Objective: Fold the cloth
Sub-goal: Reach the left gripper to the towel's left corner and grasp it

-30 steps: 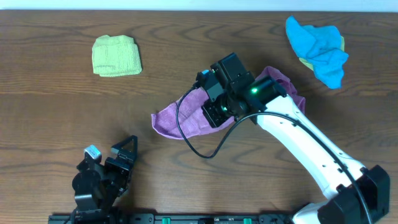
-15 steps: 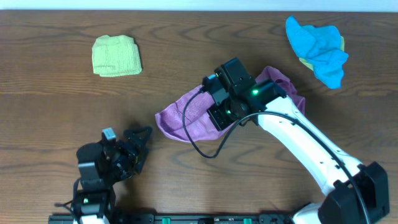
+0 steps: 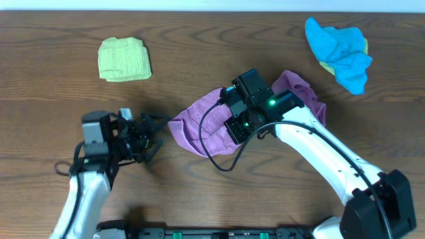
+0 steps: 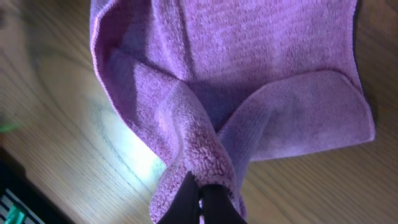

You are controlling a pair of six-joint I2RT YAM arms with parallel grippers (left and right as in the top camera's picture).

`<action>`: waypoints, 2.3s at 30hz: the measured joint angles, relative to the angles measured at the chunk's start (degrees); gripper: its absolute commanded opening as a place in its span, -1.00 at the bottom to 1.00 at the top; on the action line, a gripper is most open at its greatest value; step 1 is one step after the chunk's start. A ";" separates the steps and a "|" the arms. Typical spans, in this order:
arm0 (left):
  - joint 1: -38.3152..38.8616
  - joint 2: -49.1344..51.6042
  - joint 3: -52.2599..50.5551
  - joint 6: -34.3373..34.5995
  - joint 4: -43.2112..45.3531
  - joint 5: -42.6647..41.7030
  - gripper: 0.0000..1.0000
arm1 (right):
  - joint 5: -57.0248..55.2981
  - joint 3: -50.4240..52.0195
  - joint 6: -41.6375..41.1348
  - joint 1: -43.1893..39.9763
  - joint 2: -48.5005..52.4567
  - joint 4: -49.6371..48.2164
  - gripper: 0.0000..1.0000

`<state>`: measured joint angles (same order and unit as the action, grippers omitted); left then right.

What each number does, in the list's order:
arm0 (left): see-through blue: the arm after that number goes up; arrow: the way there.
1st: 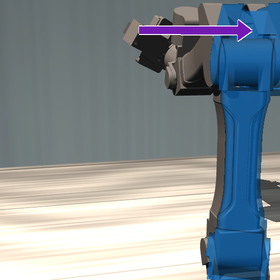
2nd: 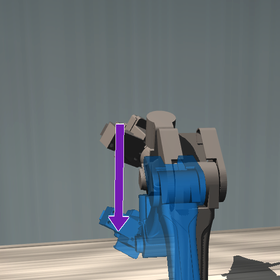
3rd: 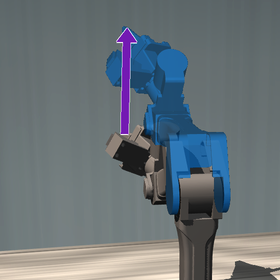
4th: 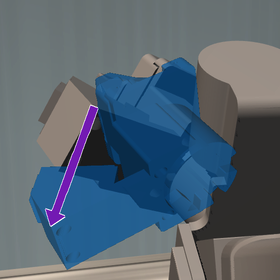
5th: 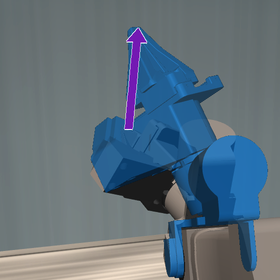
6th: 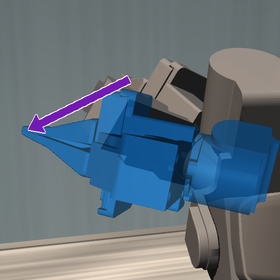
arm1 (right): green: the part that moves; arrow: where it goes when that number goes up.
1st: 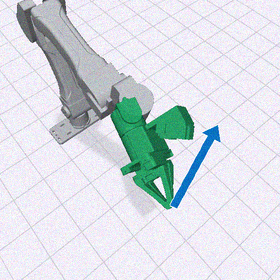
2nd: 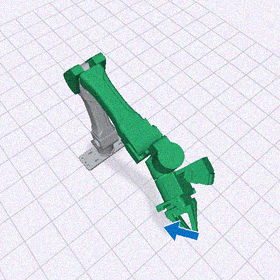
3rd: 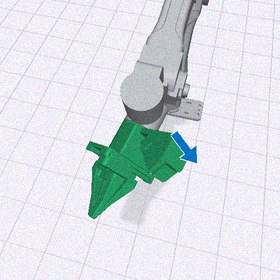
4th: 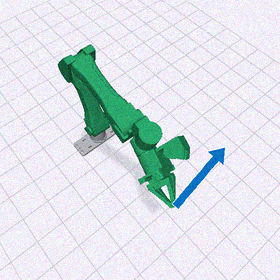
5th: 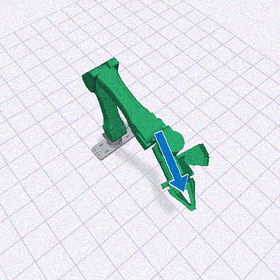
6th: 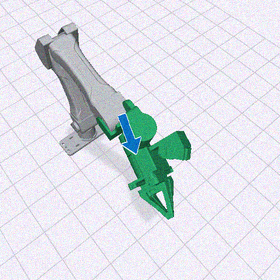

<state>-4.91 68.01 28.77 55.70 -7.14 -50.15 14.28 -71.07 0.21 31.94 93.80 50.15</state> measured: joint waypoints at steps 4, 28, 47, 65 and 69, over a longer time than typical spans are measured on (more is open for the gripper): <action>0.00 8.09 0.31 -2.05 -0.22 -2.36 1.00 | 0.33 0.00 -0.02 0.00 0.00 0.02 -0.97; 12.92 25.75 24.68 -14.91 -27.10 18.32 0.95 | 1.36 0.00 -1.09 0.00 0.00 -0.26 -0.97; 19.02 29.99 27.04 -16.98 -28.63 27.74 0.72 | 1.36 0.02 -1.09 0.00 0.00 -0.26 -0.97; 19.02 30.93 27.04 -16.96 -26.86 29.83 -0.02 | 1.36 0.00 -1.31 0.00 0.00 -0.26 -0.97; 19.02 30.93 27.04 -17.05 -26.88 29.99 -0.34 | 1.36 0.02 -1.49 0.00 0.00 -0.26 -0.97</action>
<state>14.11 98.94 55.81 38.65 -34.02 -20.16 15.64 -71.05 -1.28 31.94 93.80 49.89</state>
